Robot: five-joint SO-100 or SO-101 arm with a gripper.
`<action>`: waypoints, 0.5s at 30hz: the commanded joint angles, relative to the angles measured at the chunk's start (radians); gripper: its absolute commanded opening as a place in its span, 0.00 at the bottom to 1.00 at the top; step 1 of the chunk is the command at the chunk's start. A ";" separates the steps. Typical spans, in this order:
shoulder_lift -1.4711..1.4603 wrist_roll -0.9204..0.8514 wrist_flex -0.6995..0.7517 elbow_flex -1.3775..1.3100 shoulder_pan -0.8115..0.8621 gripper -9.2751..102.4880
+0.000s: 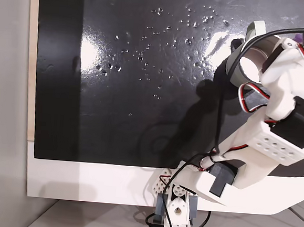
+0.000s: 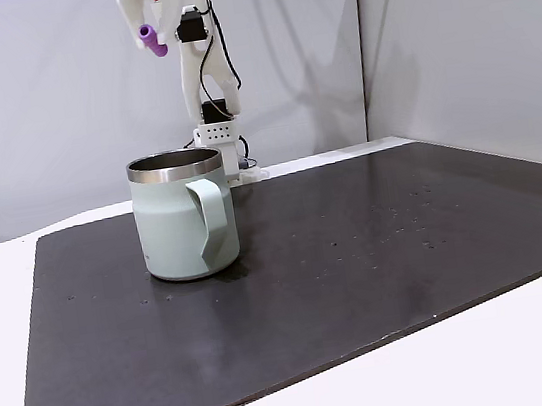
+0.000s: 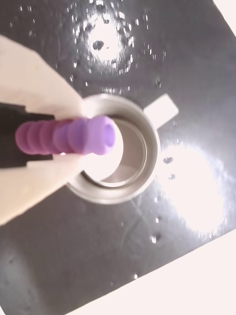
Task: Grasp a pengrip and put it in the cup.
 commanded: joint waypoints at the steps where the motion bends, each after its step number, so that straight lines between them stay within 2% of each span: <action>1: -0.034 -0.035 -0.003 -0.005 0.023 0.08; 15: -0.160 -0.060 -0.003 0.077 0.035 0.08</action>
